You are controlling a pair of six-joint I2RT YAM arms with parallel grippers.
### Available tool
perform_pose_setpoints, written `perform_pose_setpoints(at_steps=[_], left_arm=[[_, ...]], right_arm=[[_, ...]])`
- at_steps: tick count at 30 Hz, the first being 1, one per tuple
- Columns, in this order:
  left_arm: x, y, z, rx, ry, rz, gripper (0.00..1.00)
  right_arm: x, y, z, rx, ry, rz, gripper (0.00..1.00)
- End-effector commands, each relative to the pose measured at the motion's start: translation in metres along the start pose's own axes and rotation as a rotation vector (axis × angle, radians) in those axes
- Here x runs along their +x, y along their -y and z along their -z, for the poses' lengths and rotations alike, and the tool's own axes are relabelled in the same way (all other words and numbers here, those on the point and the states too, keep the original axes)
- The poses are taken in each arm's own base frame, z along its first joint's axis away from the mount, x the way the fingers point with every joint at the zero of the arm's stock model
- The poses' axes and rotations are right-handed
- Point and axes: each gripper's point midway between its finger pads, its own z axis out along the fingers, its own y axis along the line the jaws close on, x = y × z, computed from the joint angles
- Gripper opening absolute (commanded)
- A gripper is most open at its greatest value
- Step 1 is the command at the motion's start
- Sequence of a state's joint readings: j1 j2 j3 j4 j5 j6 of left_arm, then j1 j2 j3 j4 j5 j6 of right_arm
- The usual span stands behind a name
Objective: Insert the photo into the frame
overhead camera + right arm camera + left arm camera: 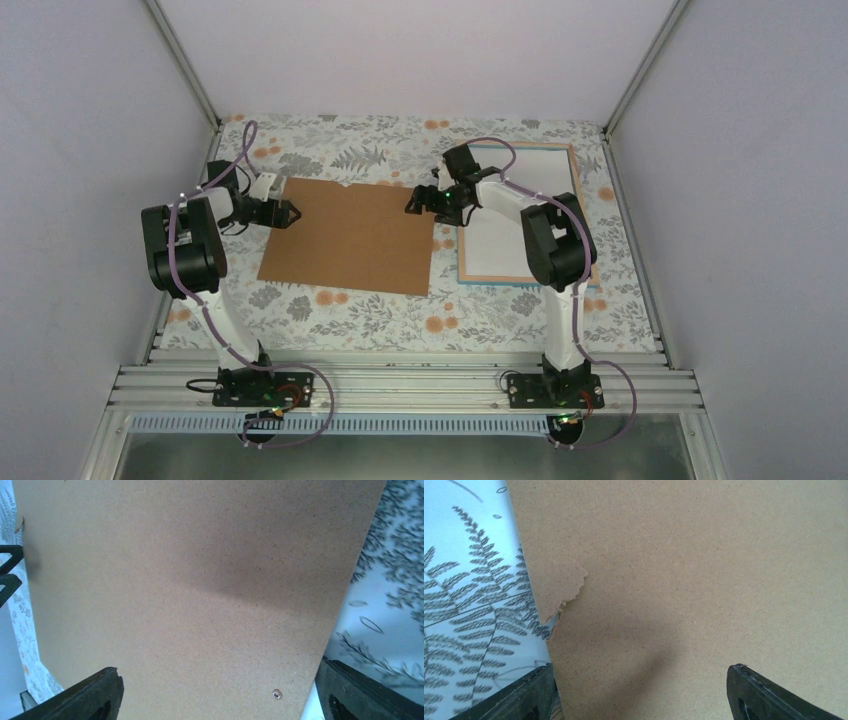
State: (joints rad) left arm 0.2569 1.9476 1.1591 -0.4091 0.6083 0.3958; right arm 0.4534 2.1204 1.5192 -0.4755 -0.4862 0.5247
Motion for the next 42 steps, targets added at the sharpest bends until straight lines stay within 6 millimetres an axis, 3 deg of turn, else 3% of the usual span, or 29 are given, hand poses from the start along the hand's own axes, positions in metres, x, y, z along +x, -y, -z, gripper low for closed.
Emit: perform_pose_setpoints(at_steps=[1,8,13,17,22,25,28,29,32,36,39,40,42], left_arm=[[0.081,0.057,-0.032,0.284,-0.222,0.218,0.84],[0.073,0.065,-0.030,0.335,-0.201,0.229,0.84],[0.064,0.078,-0.030,0.369,-0.191,0.204,0.84],[0.054,0.101,-0.034,0.413,-0.191,0.173,0.84],[0.043,0.122,-0.040,0.450,-0.190,0.151,0.84],[0.038,0.125,-0.043,0.420,-0.183,0.119,0.85],[0.018,0.112,-0.037,0.292,-0.121,0.037,0.89],[0.000,0.109,-0.026,0.232,-0.059,-0.033,0.91],[-0.027,0.108,-0.005,0.024,0.027,-0.268,1.00],[-0.029,0.154,0.007,-0.136,0.078,-0.638,1.00],[-0.010,0.208,0.003,-0.176,0.119,-0.881,1.00],[0.001,0.235,0.000,-0.161,0.136,-0.967,1.00],[0.023,0.272,-0.005,-0.136,0.158,-1.087,1.00]], right_arm=[[-0.002,-0.080,0.036,-0.308,0.032,0.102,0.92],[-0.012,-0.103,0.071,-0.413,0.083,0.125,0.91],[-0.016,-0.103,0.095,-0.422,0.123,0.121,0.91],[-0.015,-0.074,0.105,-0.362,0.130,0.079,0.91],[-0.015,-0.018,0.109,-0.261,0.132,0.010,0.91],[-0.018,0.010,0.112,-0.220,0.150,-0.035,0.91],[-0.019,0.030,0.109,-0.172,0.165,-0.049,0.91],[-0.019,0.036,0.107,-0.162,0.168,-0.054,0.91],[-0.017,0.056,0.101,-0.112,0.172,-0.082,0.91],[-0.017,0.084,0.099,-0.050,0.178,-0.124,0.94],[-0.022,0.088,0.108,-0.047,0.201,-0.118,0.97],[-0.024,0.086,0.112,-0.053,0.209,-0.107,0.97],[-0.029,0.079,0.122,-0.061,0.233,-0.074,0.97]])
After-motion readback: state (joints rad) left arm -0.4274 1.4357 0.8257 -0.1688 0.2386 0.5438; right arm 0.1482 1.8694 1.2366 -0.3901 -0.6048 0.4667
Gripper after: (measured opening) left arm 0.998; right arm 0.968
